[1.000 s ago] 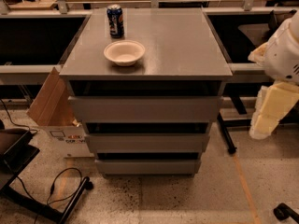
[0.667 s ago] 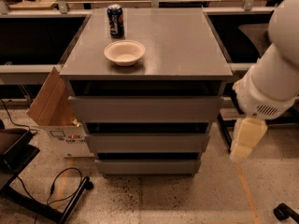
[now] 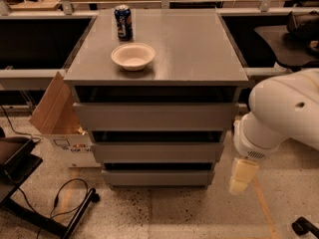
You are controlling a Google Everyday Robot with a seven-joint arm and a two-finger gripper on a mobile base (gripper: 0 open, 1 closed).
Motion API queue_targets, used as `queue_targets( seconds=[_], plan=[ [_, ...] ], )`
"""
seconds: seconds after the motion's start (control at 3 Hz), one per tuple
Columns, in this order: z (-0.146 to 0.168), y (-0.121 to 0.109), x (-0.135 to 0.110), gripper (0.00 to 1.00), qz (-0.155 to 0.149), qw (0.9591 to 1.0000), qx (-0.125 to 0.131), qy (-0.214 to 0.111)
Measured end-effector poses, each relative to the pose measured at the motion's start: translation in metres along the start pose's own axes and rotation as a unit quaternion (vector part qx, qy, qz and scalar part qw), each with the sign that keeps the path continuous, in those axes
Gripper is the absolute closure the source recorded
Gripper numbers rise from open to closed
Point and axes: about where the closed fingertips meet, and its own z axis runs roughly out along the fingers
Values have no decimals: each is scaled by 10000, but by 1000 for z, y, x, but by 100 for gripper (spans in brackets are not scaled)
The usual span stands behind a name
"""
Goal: Open middle drawer
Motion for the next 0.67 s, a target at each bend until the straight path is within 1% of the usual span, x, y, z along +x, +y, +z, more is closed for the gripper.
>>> queue_targets(
  seconds=[0.33,0.67],
  plan=[
    [76,-1,-11,0,-293,9995,-5,-105],
    [76,-1,-11,0,-293,9995,-6,-104]
  ],
)
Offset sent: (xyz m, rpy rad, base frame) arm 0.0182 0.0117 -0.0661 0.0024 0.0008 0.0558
